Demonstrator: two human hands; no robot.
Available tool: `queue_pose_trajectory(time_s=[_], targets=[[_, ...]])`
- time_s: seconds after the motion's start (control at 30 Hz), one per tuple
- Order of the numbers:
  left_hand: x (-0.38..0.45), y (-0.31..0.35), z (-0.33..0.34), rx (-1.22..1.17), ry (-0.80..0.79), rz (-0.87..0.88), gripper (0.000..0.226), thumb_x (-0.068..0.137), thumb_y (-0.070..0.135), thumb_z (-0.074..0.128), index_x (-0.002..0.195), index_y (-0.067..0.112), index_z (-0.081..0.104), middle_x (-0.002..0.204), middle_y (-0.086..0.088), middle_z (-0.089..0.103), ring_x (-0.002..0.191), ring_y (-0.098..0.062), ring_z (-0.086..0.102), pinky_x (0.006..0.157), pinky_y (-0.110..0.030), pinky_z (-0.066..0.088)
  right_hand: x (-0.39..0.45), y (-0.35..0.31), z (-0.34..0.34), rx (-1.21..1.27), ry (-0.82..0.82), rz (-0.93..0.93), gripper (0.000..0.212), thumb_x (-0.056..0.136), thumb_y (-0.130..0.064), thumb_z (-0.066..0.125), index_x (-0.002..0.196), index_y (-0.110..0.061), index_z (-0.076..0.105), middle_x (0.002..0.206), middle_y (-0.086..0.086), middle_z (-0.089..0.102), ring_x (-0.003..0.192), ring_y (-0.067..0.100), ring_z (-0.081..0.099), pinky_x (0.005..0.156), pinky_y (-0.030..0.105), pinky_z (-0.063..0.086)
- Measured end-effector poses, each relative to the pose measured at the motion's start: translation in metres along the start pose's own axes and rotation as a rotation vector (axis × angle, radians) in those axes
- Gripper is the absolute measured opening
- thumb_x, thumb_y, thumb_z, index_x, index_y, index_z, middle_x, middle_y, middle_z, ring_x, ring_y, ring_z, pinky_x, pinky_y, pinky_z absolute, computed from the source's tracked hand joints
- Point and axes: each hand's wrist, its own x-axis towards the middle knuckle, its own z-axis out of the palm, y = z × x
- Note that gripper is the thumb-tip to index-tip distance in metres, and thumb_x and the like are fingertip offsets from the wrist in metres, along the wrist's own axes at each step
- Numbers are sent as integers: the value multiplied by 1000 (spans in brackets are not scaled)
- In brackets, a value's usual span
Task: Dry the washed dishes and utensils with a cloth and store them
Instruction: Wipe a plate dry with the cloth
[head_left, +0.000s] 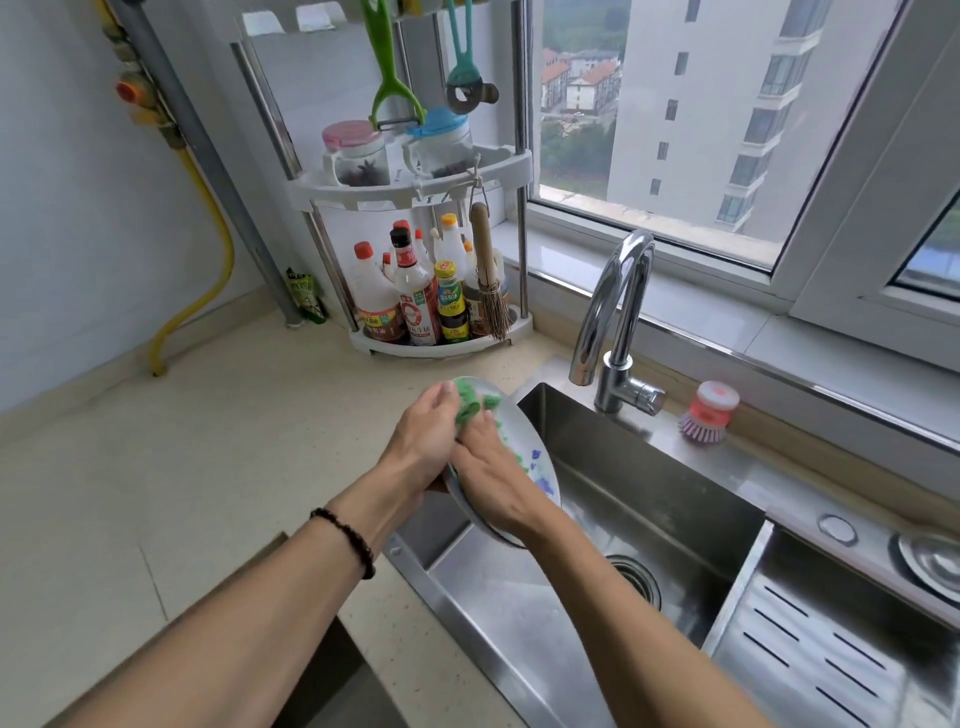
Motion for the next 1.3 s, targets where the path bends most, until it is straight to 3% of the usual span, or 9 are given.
queue_pose_trajectory(time_s=[0.13,0.27,0.37,0.43,0.5,0.57,0.67,0.83,1.3], targets=[[8,8,-13,-10,44,-41,40,107,48,30,108,26,64,101,-11,76,90,-31,75,78,-48,60,-11,5,-11,43,-214,-118,53,109,-25,29,160,-26,14,163,-15,-4,145,-1,-13,123,36,-13],[3,12,-4,38,50,8,39,107,45,32,102,26,66,102,-9,75,95,-30,73,86,-53,59,-6,-5,-7,-19,-85,-63,61,106,-33,28,161,-28,0,167,-8,-12,152,9,-15,126,49,-4],[6,17,-13,22,119,27,38,107,45,31,100,26,63,103,-17,73,92,-37,73,77,-49,58,-22,-8,-19,24,-215,-107,39,109,-15,26,142,-21,46,167,-3,6,151,6,-1,123,22,-6],[10,20,-23,31,173,74,36,106,45,30,103,29,62,103,-16,69,93,-37,71,71,-46,54,-35,-8,-32,10,-329,-119,36,110,-14,24,121,-27,56,162,-8,15,144,-1,8,115,8,2],[10,18,-22,74,263,131,34,105,44,30,112,32,61,107,-13,66,101,-38,66,75,-46,55,-35,2,-35,-104,-297,-87,45,110,-31,24,152,-22,38,166,-9,4,148,3,6,121,23,1],[7,13,-13,38,359,178,38,104,45,31,124,32,60,113,-7,66,107,-33,63,89,-50,56,-27,7,-32,-237,-222,-45,61,103,-53,26,158,-26,24,168,-4,-3,154,13,1,124,41,-4],[3,7,-6,3,425,218,37,106,41,33,128,30,60,121,0,64,111,-24,59,98,-47,52,-29,8,-13,-269,-152,-138,86,87,-74,46,158,-32,23,168,-6,1,154,13,5,125,41,7],[2,7,-8,35,393,208,38,106,42,31,134,31,55,122,-1,62,110,-25,59,97,-50,53,-22,43,-13,-626,-70,-55,80,98,-39,56,161,-30,9,169,-3,0,155,17,3,126,48,1],[-1,12,-28,64,413,201,35,108,39,31,132,28,54,120,-2,61,108,-25,58,94,-46,53,-25,17,6,-434,-88,-170,73,100,-14,44,160,-31,7,168,-2,1,155,19,1,122,54,-13]])
